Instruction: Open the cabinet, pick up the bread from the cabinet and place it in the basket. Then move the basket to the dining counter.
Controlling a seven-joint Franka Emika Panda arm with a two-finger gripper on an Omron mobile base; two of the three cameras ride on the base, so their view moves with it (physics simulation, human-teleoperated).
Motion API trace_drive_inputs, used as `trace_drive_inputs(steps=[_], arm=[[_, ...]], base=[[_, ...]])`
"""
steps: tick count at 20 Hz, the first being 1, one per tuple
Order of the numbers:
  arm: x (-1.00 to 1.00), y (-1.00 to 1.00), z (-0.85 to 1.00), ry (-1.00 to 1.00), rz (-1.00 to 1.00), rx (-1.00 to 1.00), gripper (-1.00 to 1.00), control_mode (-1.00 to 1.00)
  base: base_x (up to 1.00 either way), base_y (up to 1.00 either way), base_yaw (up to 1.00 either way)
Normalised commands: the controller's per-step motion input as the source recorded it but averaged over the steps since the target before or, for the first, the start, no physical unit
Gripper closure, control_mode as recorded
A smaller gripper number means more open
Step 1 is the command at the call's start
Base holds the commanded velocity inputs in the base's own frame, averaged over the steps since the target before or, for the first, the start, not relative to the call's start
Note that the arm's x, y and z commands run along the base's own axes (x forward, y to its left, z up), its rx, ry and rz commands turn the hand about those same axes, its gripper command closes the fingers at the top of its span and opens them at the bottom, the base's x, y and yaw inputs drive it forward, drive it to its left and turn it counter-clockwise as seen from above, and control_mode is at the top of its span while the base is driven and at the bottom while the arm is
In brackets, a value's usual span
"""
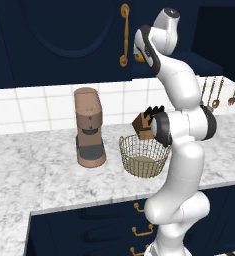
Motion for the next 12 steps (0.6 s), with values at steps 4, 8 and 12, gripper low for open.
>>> trace_drive_inputs(steps=[4, 8, 12], arm=[[0.00, 0.00, -0.16, -0.04, 0.00, 0.00, 1.00, -1.00], [0.00, 0.00, -0.25, 0.00, 0.00, 0.02, 1.00, -1.00], [0.00, 0.00, -0.30, 0.00, 0.00, 0.05, 1.00, -1.00]], base=[[0.00, 0.00, 0.00], [0.00, 0.00, 0.00], [0.00, 0.00, 0.00]])
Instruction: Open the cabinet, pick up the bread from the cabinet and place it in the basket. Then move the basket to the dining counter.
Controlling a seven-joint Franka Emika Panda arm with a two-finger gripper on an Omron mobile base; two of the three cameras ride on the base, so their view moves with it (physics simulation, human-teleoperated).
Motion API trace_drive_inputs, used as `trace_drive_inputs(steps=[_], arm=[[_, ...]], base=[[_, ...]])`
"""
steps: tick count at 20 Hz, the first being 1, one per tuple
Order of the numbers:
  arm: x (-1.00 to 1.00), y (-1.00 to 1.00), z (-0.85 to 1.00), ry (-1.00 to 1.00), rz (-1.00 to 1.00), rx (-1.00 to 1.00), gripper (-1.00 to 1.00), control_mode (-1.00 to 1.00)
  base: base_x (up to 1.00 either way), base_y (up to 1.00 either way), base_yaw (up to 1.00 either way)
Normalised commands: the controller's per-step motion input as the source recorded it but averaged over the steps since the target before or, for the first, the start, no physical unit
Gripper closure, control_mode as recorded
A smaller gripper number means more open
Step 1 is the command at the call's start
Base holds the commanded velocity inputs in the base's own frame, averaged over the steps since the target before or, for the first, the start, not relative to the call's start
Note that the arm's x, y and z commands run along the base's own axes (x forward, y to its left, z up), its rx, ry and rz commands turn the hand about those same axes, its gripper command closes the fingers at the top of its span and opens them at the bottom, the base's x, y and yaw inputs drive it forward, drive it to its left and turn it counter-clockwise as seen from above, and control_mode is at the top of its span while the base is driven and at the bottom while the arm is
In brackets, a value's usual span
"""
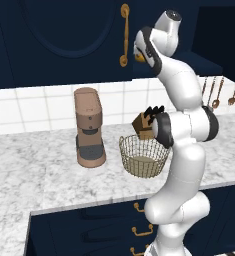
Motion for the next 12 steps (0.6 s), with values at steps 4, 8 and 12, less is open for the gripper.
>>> trace_drive_inputs(steps=[4, 8, 12], arm=[[0.00, 0.00, -0.33, -0.09, 0.00, 0.11, 1.00, -1.00], [0.00, 0.00, -0.22, -0.16, 0.00, 0.06, 1.00, -1.00], [-0.27, -0.04, 0.00, -0.04, 0.00, 0.00, 1.00, -1.00]], base=[[0.00, 0.00, 0.00], [0.00, 0.00, 0.00], [0.00, 0.00, 0.00]])
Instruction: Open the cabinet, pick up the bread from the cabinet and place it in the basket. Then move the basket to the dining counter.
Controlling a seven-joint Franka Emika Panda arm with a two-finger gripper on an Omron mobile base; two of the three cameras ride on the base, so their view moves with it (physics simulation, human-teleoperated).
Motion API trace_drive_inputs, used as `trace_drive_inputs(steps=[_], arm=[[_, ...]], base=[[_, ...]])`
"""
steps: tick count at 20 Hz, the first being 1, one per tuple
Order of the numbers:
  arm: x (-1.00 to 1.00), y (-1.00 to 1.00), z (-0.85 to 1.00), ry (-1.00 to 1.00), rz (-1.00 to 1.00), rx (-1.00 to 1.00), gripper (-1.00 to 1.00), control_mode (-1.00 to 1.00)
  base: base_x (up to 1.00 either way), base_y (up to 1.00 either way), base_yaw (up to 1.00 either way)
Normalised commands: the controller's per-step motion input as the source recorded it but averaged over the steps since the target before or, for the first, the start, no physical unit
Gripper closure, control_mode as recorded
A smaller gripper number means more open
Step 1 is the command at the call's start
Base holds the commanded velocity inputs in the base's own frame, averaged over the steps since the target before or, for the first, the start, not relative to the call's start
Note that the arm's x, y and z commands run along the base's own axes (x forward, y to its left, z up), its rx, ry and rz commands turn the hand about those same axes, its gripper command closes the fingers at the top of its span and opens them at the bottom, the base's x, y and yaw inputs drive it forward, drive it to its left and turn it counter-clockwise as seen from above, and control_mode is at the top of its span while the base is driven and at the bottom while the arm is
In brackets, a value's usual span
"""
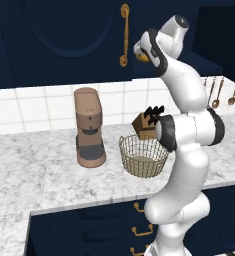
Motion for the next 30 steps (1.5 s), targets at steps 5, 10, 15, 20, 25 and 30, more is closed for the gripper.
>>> trace_drive_inputs(steps=[5, 10, 15, 20, 25, 30], arm=[[-0.81, -0.15, 0.13, -0.11, -0.05, 0.00, 1.00, -1.00], [-1.00, 0.00, 0.00, -0.20, -0.04, 0.00, 1.00, -1.00], [-1.00, -0.02, 0.19, -0.18, -0.08, 0.00, 1.00, -1.00], [-0.89, -0.03, 0.57, 0.03, -0.10, 0.00, 1.00, -1.00], [-1.00, 0.00, 0.40, 0.12, -0.13, 0.00, 1.00, -1.00], [-1.00, 0.00, 0.03, 0.12, -0.08, 0.00, 1.00, -1.00]], base=[[0.00, 0.00, 0.00], [0.00, 0.00, 0.00], [0.00, 0.00, 0.00], [0.00, 0.00, 0.00], [0.00, 0.00, 0.00], [0.00, 0.00, 0.00]])
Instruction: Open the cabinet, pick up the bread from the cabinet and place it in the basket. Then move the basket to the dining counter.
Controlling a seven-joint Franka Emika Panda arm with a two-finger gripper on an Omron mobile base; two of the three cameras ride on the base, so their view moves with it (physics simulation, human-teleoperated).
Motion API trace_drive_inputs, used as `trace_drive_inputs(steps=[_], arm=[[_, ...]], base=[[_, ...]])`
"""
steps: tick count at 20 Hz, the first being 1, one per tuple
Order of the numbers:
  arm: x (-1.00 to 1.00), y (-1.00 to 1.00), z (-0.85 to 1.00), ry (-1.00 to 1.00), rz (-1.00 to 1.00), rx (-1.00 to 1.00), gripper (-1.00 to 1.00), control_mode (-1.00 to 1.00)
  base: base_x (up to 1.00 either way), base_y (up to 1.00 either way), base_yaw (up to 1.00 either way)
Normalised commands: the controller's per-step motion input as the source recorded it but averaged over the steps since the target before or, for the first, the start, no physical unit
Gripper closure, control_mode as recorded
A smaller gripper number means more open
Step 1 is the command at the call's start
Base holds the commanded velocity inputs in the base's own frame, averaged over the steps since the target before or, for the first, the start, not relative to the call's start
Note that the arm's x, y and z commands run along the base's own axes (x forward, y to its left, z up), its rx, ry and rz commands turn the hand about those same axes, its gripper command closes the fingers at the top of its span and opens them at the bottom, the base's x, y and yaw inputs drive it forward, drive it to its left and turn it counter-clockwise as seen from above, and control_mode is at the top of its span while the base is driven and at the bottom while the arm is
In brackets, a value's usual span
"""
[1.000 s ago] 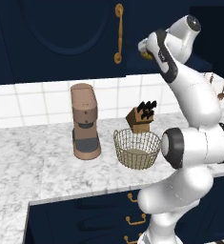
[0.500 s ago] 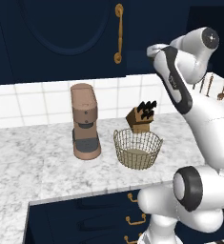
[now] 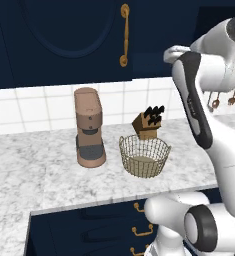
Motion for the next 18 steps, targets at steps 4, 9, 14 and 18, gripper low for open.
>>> trace_drive_inputs(steps=[4, 9, 14, 18], arm=[[-1.00, 0.22, -0.04, 0.14, -0.01, -0.01, 1.00, -1.00], [-1.00, 0.26, -0.34, 0.15, 0.00, 0.01, 1.00, -1.00], [-0.52, 0.43, -0.46, 0.19, 0.00, 0.00, 1.00, -1.00], [-0.16, 0.07, -0.70, 0.17, 0.00, 0.02, 1.00, -1.00]], base=[[0.00, 0.00, 0.00], [0.00, 0.00, 0.00], [0.00, 0.00, 0.00], [0.00, 0.00, 0.00]])
